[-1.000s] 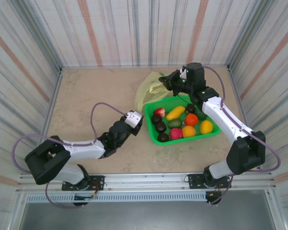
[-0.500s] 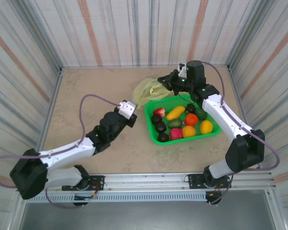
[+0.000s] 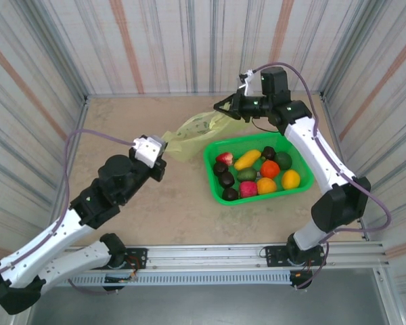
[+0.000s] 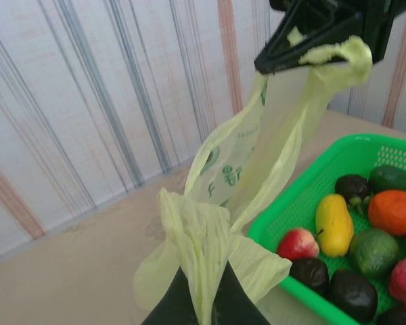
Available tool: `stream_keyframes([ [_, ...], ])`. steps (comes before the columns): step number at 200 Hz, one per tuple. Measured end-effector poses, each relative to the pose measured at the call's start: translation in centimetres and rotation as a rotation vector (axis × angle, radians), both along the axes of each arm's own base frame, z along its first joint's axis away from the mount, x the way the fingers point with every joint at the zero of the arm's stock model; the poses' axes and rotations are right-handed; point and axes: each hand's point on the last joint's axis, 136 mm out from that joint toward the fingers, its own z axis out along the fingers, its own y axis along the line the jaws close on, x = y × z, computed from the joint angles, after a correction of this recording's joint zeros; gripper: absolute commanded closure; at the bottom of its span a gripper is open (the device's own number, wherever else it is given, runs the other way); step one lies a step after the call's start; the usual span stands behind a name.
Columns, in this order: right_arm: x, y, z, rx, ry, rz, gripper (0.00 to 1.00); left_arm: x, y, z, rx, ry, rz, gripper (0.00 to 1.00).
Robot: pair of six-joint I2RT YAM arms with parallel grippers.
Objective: Place the fake fruits into the plastic bag and tie a complex knot
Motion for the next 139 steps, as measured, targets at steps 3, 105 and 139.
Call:
stream_keyframes([
  [3, 0.2, 0.1, -0.1, -0.004, 0.002, 0.002, 0.86, -0.1, 0.1, -0.2, 0.004, 0.009, 0.002, 1.00],
  [105, 1.8, -0.5, -2.5, -0.243, 0.016, -0.051, 0.28, 2.2, -0.6, -1.6, -0.082, 0.355, 0.002, 1.00],
  [139, 1.8, -3.7, 0.3, -0.326, -0.082, -0.149, 0.34, 3.3, 0.3, -2.0, -0.156, 0.469, 0.031, 1.00],
])
